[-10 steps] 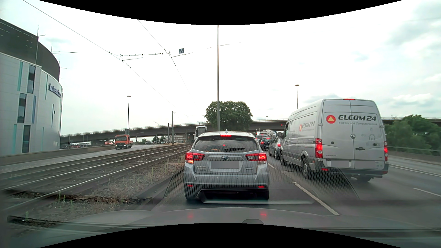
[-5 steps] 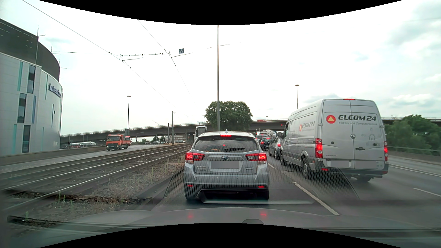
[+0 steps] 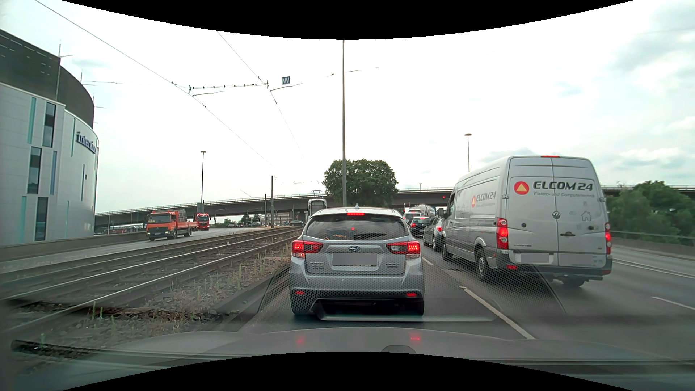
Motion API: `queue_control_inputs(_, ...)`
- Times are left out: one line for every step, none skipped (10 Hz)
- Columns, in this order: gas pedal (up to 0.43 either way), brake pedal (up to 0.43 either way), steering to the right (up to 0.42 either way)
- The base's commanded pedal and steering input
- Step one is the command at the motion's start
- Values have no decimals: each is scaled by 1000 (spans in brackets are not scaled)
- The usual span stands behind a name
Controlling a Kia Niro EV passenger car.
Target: Follow the waypoints while adhering to traffic rules and regulations
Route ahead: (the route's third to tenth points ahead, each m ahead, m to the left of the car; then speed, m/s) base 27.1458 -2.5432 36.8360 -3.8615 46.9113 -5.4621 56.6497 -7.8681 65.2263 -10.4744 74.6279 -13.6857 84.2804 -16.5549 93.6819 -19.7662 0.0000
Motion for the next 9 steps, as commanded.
queue_control_inputs(0,232,-7)
queue_control_inputs(0,232,-8)
queue_control_inputs(0,232,-8)
queue_control_inputs(0,232,-8)
queue_control_inputs(0,232,-8)
queue_control_inputs(0,232,-7)
queue_control_inputs(0,232,-8)
queue_control_inputs(0,232,-8)
queue_control_inputs(0,232,-8)
